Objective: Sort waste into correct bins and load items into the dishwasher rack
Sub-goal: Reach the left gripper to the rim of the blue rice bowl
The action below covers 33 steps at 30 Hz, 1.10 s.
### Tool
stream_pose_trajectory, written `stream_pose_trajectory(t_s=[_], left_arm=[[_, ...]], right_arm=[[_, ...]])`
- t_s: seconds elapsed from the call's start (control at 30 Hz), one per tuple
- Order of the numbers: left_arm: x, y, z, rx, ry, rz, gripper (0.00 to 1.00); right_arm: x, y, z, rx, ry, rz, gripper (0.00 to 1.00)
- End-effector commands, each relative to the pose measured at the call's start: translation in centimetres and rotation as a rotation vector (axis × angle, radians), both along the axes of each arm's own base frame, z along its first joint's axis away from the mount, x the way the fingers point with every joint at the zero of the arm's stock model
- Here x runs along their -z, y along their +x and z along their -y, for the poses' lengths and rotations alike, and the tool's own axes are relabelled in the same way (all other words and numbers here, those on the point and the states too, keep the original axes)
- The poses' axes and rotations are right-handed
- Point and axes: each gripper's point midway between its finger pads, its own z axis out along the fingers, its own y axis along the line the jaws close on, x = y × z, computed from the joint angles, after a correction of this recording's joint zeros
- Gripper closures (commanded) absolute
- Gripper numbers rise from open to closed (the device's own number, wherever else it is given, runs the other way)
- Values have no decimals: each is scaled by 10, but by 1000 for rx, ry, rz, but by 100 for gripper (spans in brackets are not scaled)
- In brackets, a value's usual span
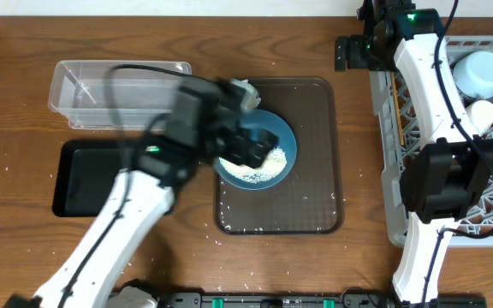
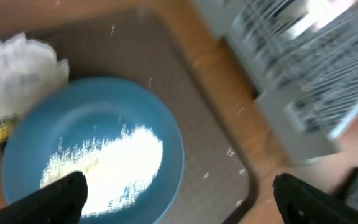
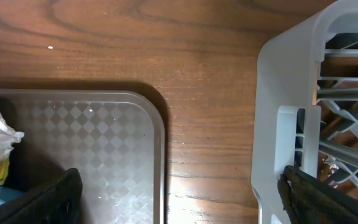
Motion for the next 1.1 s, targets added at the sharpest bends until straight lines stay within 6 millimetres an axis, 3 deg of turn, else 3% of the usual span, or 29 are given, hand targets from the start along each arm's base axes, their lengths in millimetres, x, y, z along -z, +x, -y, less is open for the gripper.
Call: stream_pose_trajectory(t_s=[0.0, 0.17, 0.63, 0.83, 0.97, 1.07], left_arm=[[7, 23, -2, -95, 168, 8, 2], [31, 21, 15, -27, 304, -171, 2], [70, 8, 94, 77, 246, -211, 2], [103, 18, 87, 16, 411, -159, 5], [122, 12, 92, 23, 453, -177, 7], [136, 9, 94, -5, 499, -174, 20]], right_arm=[[2, 0, -2, -9, -2, -2, 1], [2, 0, -2, -10, -2, -2, 1], [2, 0, -2, -9, -2, -2, 1], [2, 0, -2, -10, -2, -2, 1], [2, 0, -2, -9, -2, -2, 1], [2, 0, -2, -9, -2, -2, 1]])
